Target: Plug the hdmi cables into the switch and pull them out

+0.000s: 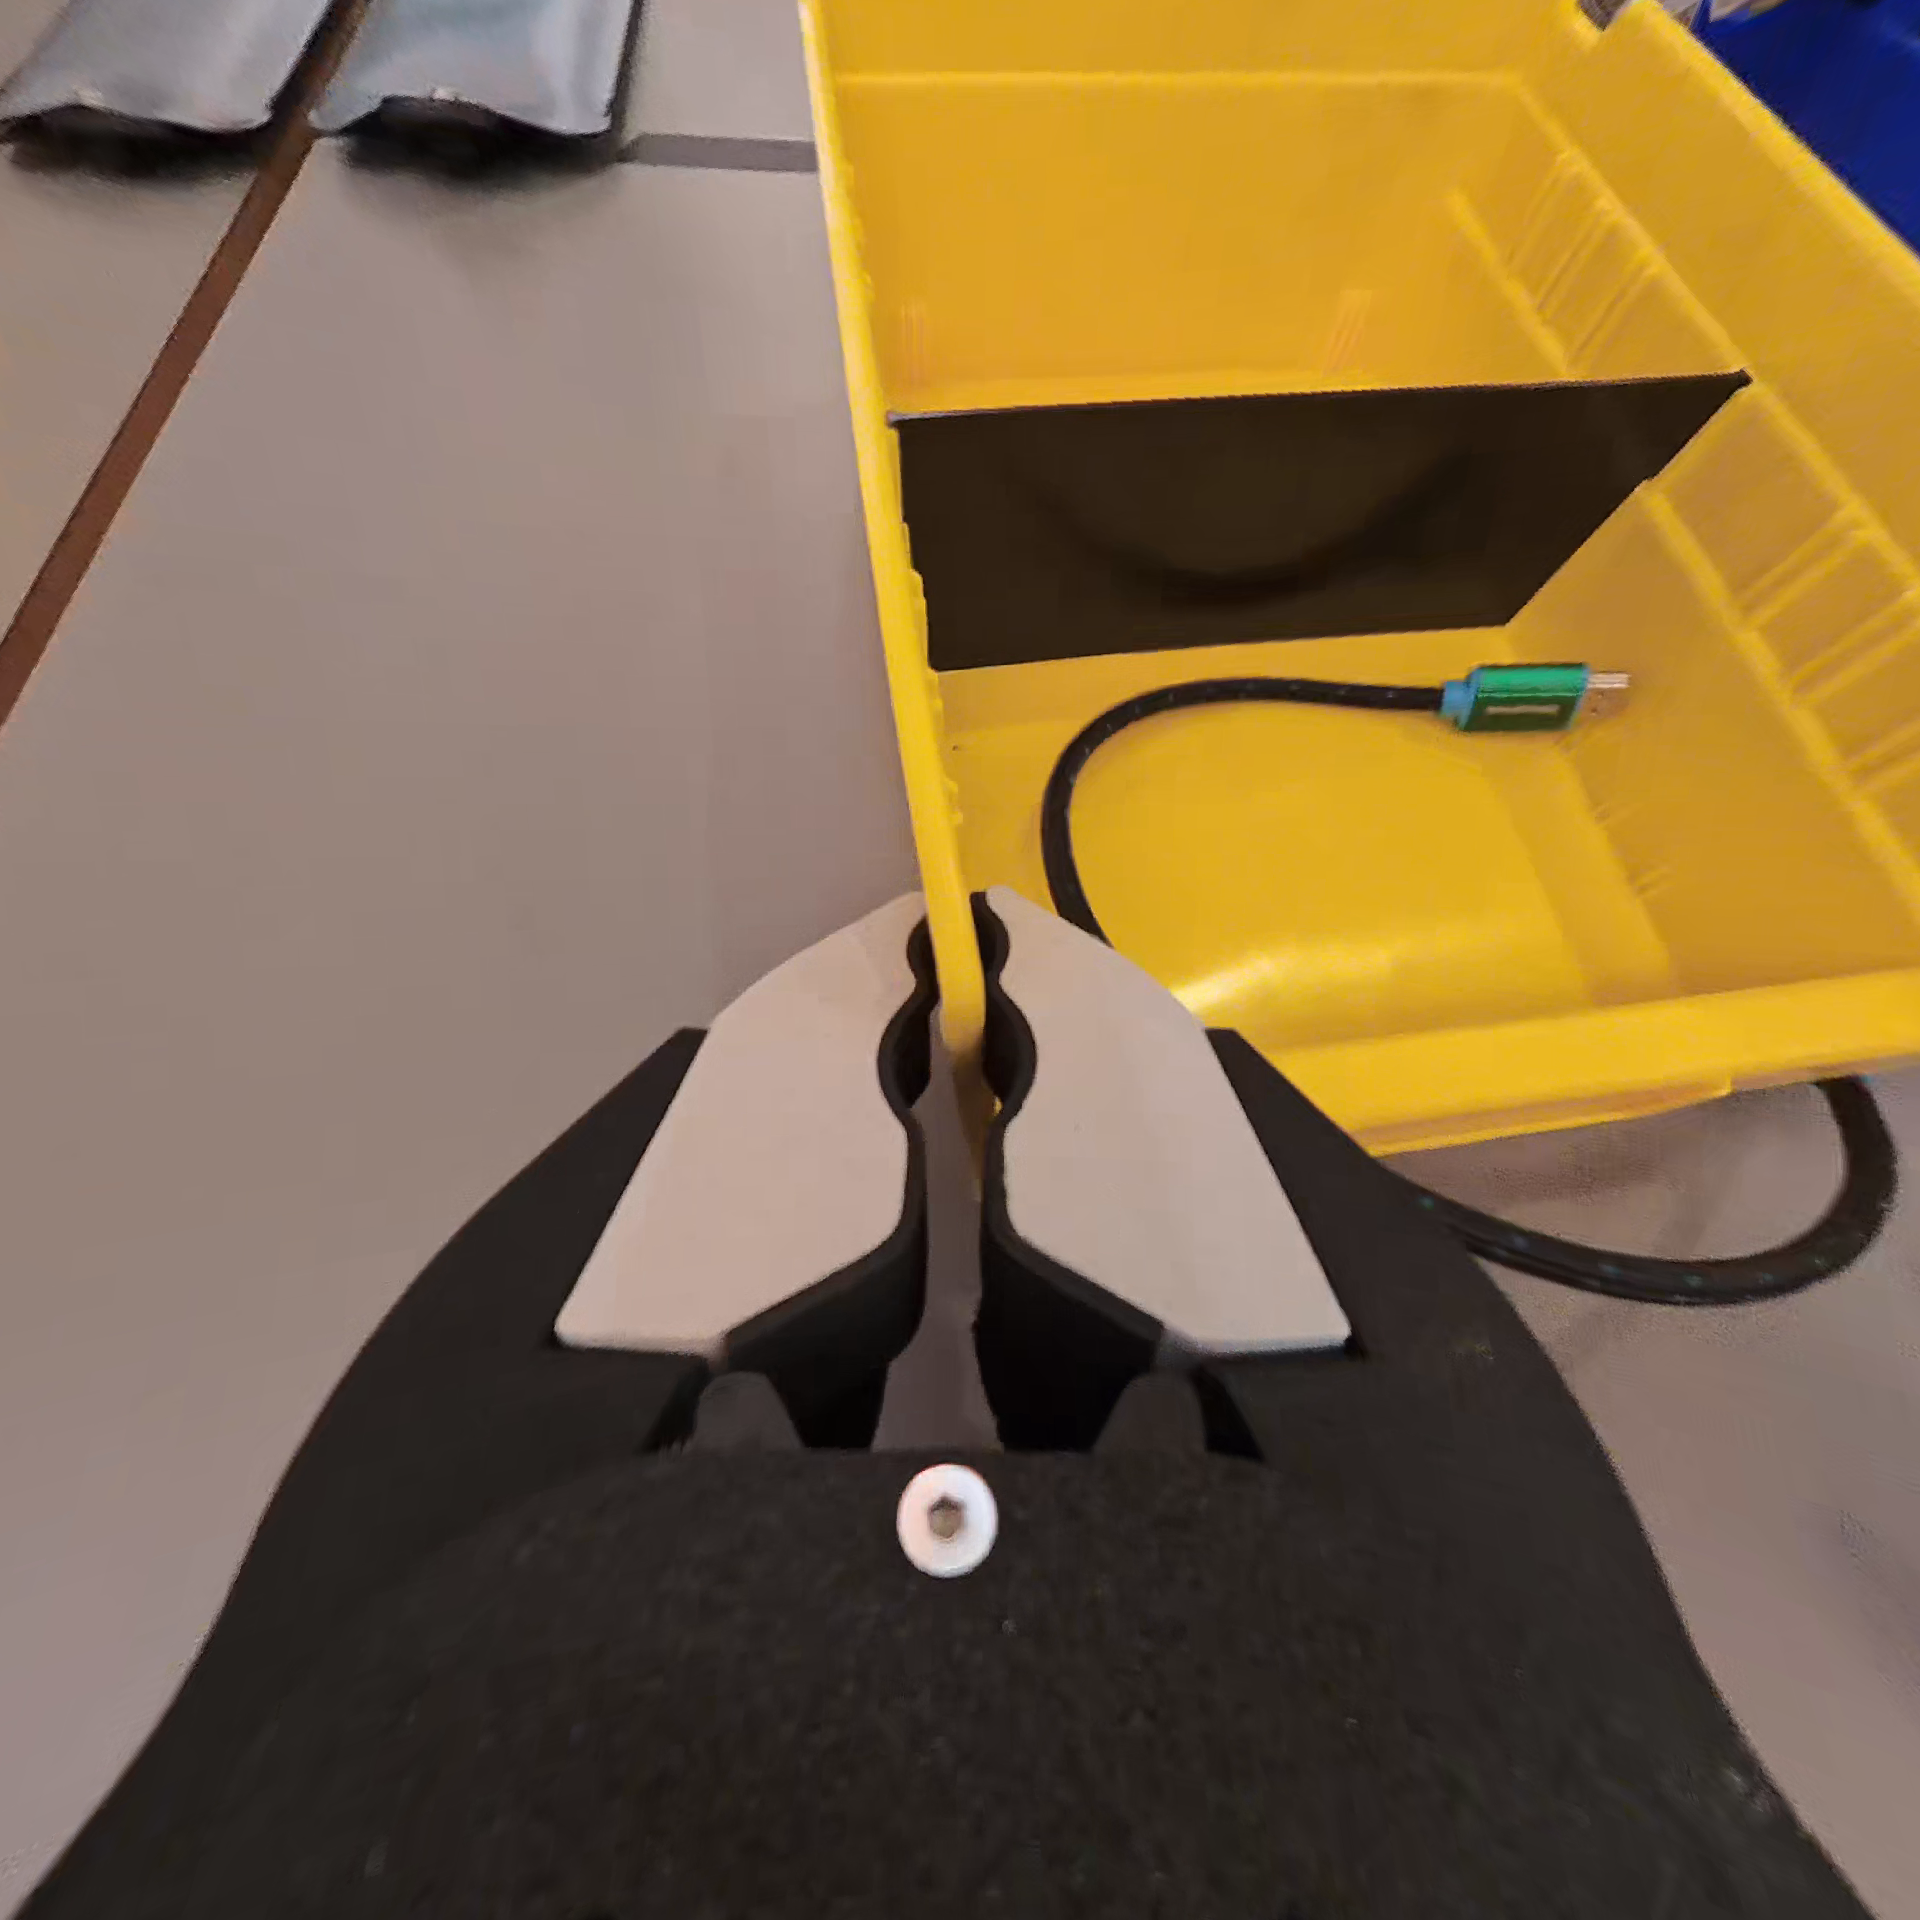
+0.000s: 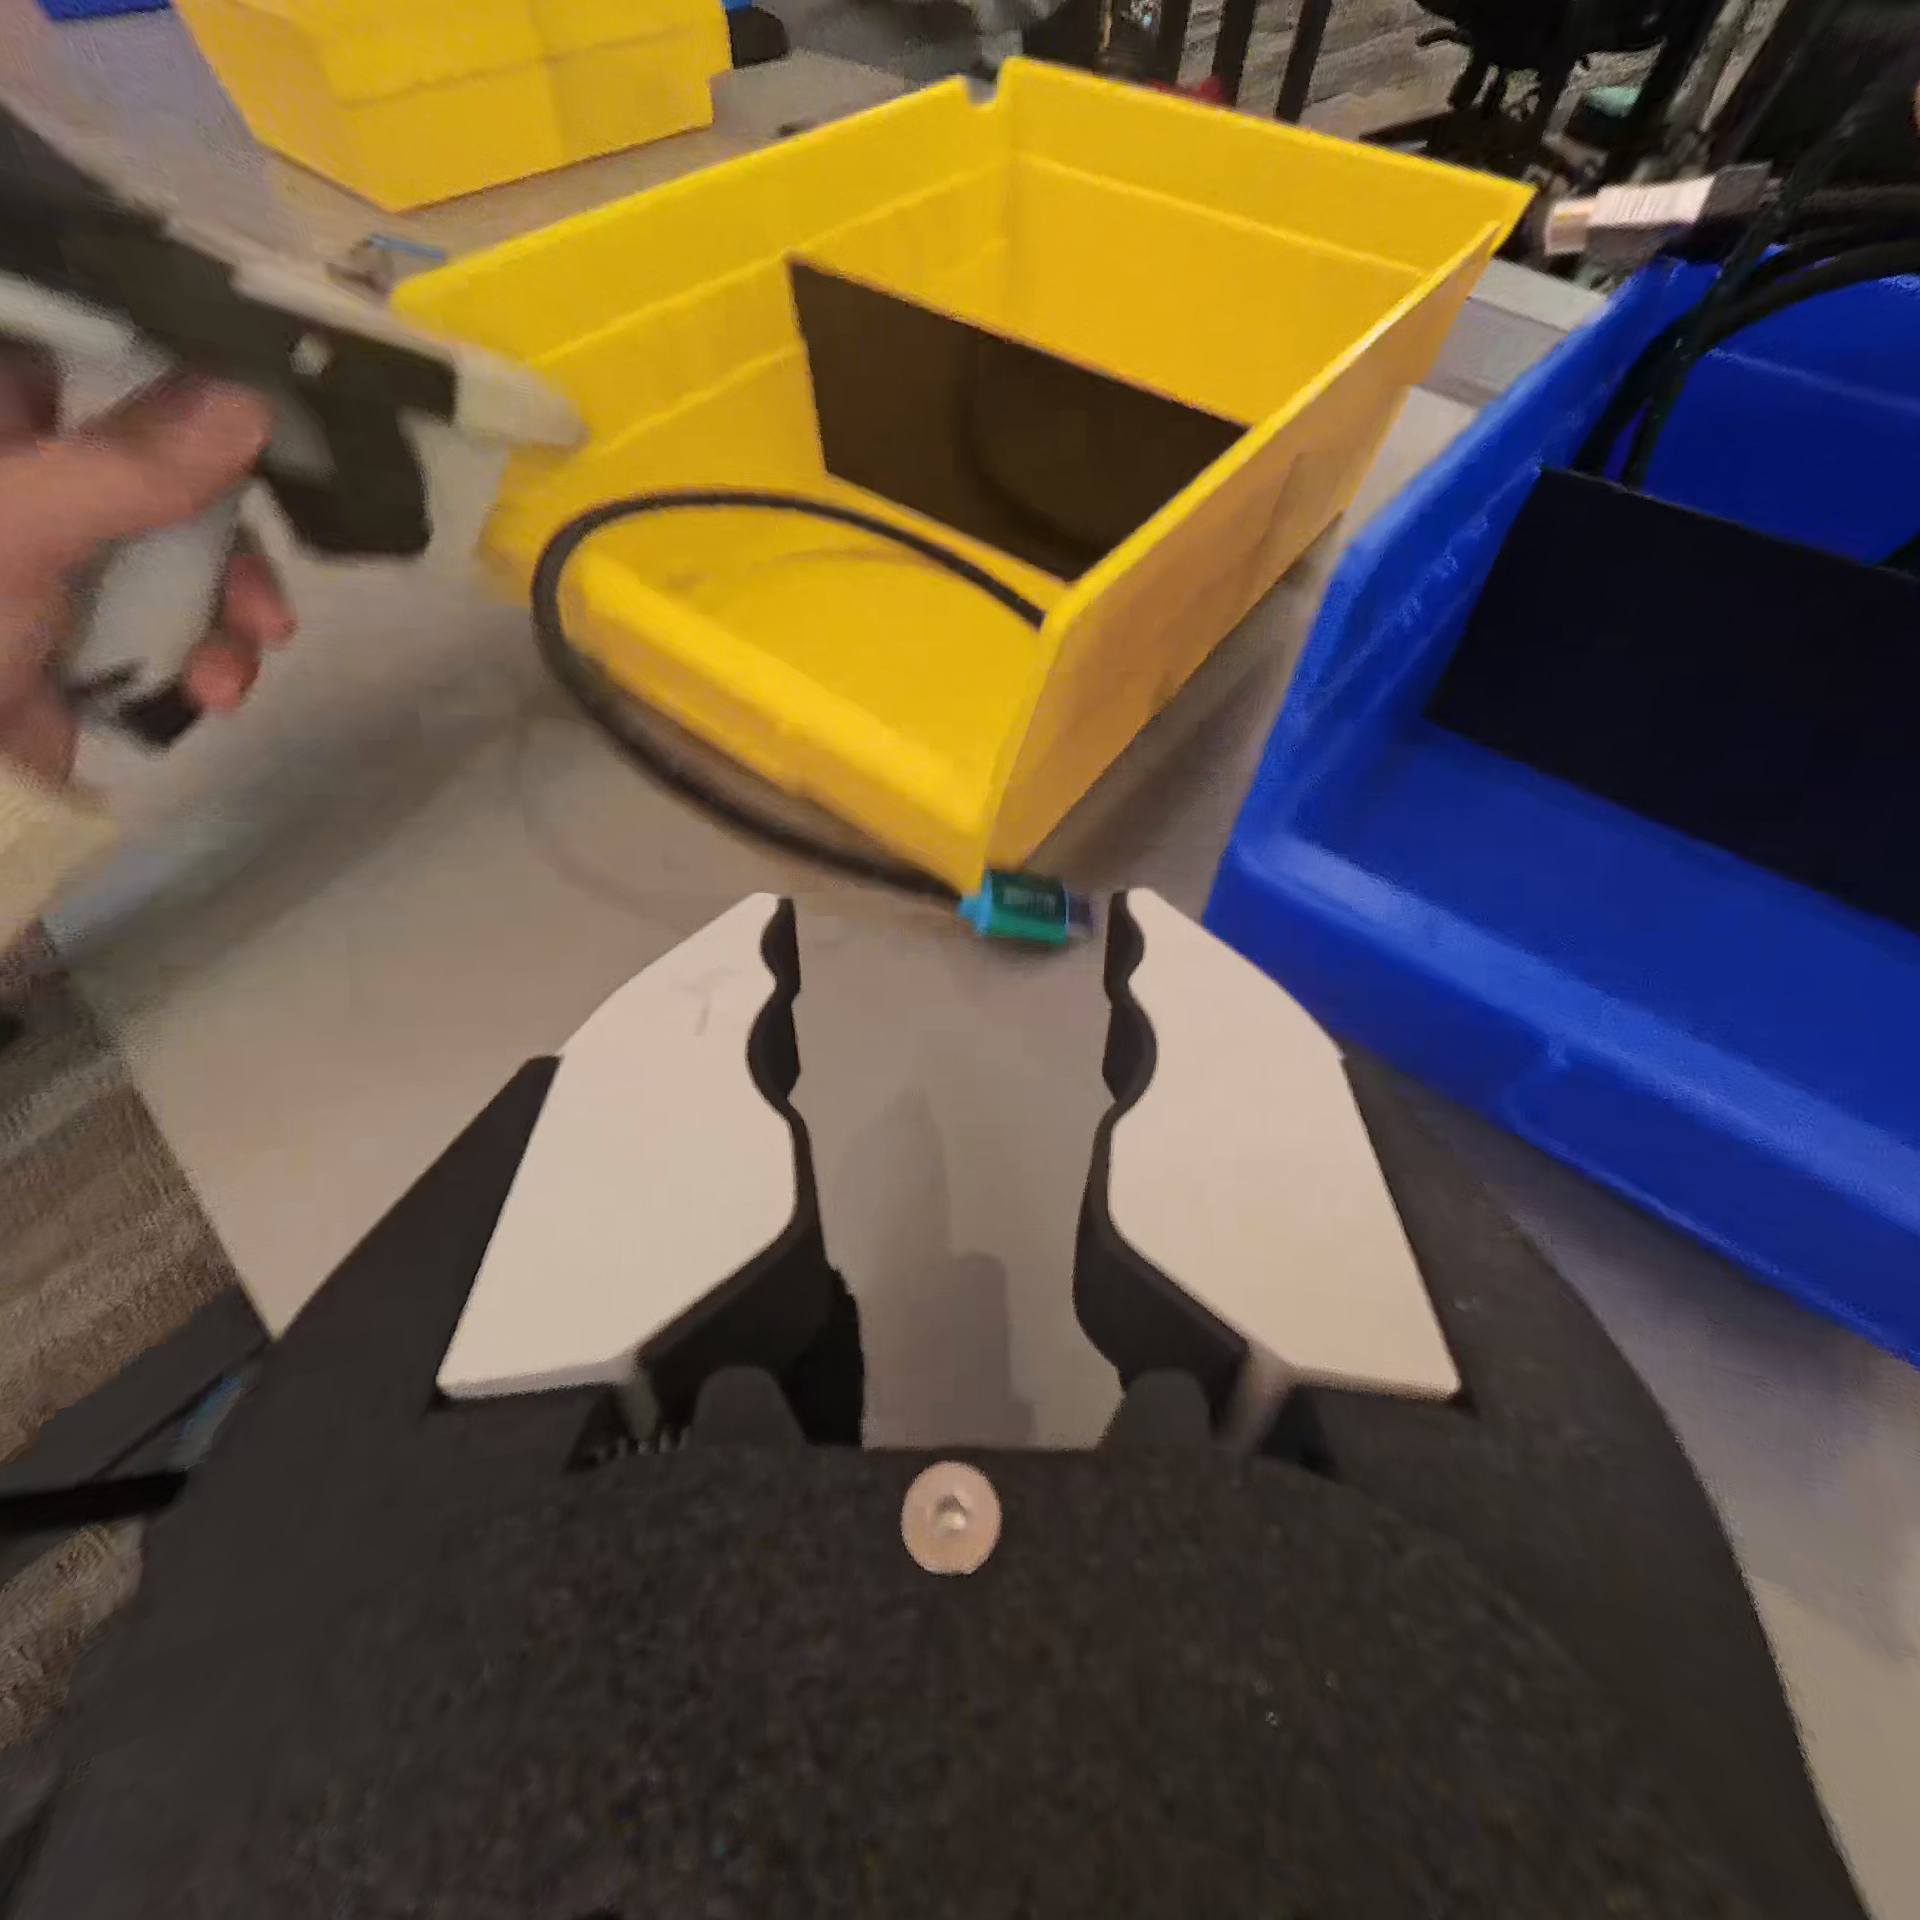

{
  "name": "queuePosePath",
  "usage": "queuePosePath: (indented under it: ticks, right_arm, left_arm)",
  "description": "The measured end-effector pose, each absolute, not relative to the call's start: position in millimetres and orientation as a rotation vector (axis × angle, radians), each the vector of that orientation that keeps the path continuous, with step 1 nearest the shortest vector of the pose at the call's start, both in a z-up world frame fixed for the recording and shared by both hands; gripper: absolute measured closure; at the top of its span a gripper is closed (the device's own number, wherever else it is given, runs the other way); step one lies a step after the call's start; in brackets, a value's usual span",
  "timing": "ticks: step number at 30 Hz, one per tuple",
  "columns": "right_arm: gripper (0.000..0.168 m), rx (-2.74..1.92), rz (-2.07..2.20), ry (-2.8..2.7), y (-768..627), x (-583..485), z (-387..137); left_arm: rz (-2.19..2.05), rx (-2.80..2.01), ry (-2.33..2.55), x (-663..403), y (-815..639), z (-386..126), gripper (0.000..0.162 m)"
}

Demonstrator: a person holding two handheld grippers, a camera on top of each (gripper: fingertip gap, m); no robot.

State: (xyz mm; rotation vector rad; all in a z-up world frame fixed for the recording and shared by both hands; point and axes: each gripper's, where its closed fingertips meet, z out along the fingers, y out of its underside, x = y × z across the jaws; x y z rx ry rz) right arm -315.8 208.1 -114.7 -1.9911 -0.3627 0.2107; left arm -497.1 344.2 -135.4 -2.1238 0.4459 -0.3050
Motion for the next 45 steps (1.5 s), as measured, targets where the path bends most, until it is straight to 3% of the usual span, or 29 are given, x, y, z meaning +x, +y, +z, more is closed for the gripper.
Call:
queuePosePath:
  ticks: [3, 5, 6, 7, 9, 10, 14, 19, 25, 31, 35, 38, 45]
  right_arm:
    - [0.107, -1.98, 0.15, -0.27, 238.2, -322.0, -110.6]
    - [0.128, -2.033, 0.179, -0.239, 246.5, -331.1, -122.8]
    - [0.135, -2.088, 0.214, -0.244, 245.4, -339.2, -134.6]
    - [0.131, -2.142, 0.265, -0.245, 241.2, -348.7, -141.4]
    - [0.153, -2.155, 0.207, -0.249, 235.8, -349.4, -134.8]
    - [0.156, -2.154, 0.172, -0.276, 232.4, -352.0, -128.8]
    - [0.163, -2.048, 0.185, -0.265, 222.6, -350.9, -77.2]
    - [0.163, -1.839, 0.102, -0.243, 201.6, -298.6, 37.1]
    - [0.161, -1.774, -0.04, -0.046, 156.6, -141.5, 135.2]
    - [0.161, -1.802, -0.249, 0.166, 87.4, 19.8, 179.8]
    - [0.161, -1.858, -0.37, 0.276, 52.4, 113.7, 178.9]
    - [0.16, -1.906, -0.417, 0.299, 47.6, 175.5, 148.9]
    - [0.161, -2.116, -0.273, 0.3, 69.8, 250.8, -26.0]
  left_arm:
    - [-0.323, -2.111, 0.407, -509.4, 307.8, -134.6, 0.156]
    - [-0.372, -2.116, 0.323, -518.9, 283.9, -134.1, 0.156]
    - [-0.393, -2.118, 0.295, -522.0, 272.6, -133.8, 0.155]
    - [-0.375, -2.117, 0.286, -525.8, 262.6, -133.8, 0.153]
    - [-0.213, -2.123, 0.314, -539.1, 245.0, -131.2, 0.156]
    - [-0.148, -2.111, 0.331, -542.3, 236.2, -123.7, 0.157]
    - [-0.076, -2.0, 0.271, -539.2, 202.5, -66.7, 0.155]
    - [-0.111, -1.809, 0.296, -480.2, 190.7, 40.3, 0.154]
    - [-0.238, -1.698, 0.524, -314.5, 193.3, 140.1, 0.155]
    - [-0.404, -1.671, 0.727, -139.6, 169.2, 180.8, 0.157]
    - [-0.502, -1.685, 0.844, -33.3, 160.1, 169.0, 0.157]
    - [-0.541, -1.728, 0.877, 32.3, 164.3, 126.1, 0.157]
    - [-0.469, -1.918, 0.947, 88.5, 169.6, -50.0, 0.155]
